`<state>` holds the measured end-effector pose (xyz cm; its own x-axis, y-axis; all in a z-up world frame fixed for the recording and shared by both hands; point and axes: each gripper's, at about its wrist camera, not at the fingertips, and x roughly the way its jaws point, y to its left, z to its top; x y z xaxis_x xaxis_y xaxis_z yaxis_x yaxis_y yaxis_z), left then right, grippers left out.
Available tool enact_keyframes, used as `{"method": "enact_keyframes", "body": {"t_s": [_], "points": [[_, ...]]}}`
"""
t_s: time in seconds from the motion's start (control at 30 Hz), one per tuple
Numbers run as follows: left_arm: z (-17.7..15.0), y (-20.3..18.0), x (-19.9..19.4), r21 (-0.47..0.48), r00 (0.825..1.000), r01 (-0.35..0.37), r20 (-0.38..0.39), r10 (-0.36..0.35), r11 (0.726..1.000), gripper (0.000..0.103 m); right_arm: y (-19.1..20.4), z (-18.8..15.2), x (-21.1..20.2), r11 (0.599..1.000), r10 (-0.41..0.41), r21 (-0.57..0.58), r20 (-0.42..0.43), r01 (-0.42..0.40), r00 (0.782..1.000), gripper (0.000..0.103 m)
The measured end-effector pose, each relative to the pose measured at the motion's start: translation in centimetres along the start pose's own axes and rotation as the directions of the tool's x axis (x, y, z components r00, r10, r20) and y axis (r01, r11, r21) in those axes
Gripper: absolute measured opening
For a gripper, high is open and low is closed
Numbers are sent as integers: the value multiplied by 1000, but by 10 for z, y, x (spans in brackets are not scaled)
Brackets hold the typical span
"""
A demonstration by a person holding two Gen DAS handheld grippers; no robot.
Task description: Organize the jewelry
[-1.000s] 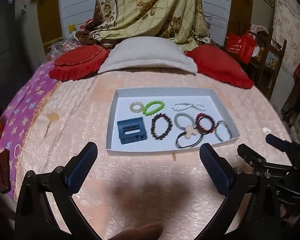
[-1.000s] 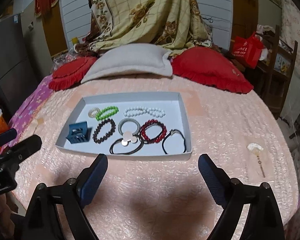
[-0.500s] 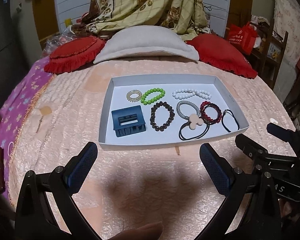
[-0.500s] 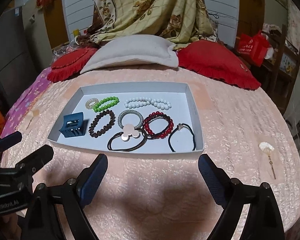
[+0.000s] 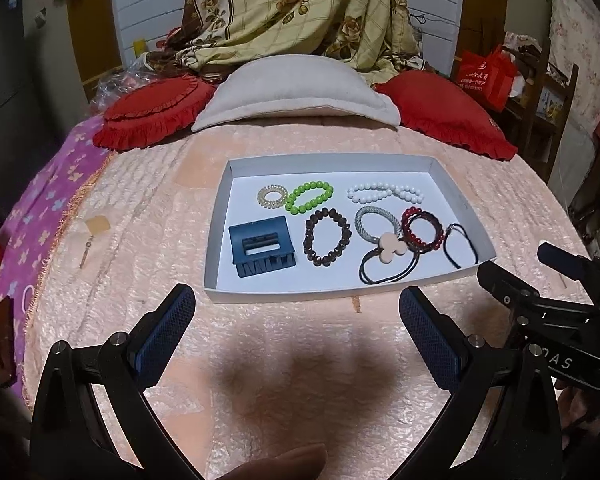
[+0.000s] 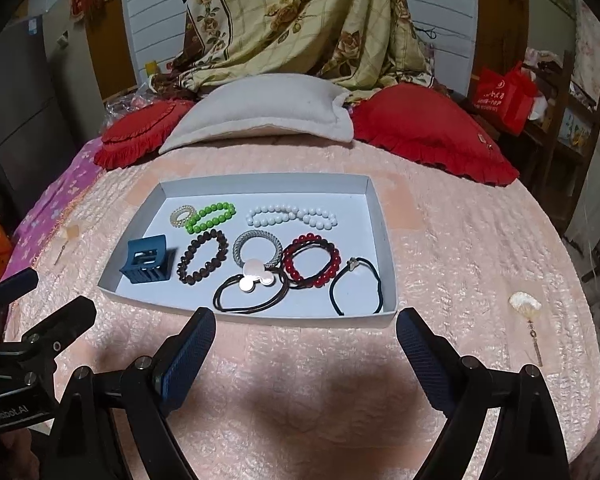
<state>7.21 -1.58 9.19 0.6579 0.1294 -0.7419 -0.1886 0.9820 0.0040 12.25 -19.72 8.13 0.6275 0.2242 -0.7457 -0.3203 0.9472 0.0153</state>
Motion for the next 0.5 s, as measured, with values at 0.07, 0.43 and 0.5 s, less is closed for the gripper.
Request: {"method": "enact_keyframes", "body": {"t_s": [0.07,0.43,0.5], "points": [[-3,-3,5,17,1000,-4,-11,4,1000,102,1,-5,7,1000,8,-1,-17,-8,1000,90],[-2,-4,7,-2,999,28,-17,-28,1000,102,10,-7,12,999,-2,-32,-19,1,1000,90],[-2,-4,8,-4,999,28,-16,-28,1000,102,10,-6,11,999,-1,-33,-15,0,1000,90]]}}
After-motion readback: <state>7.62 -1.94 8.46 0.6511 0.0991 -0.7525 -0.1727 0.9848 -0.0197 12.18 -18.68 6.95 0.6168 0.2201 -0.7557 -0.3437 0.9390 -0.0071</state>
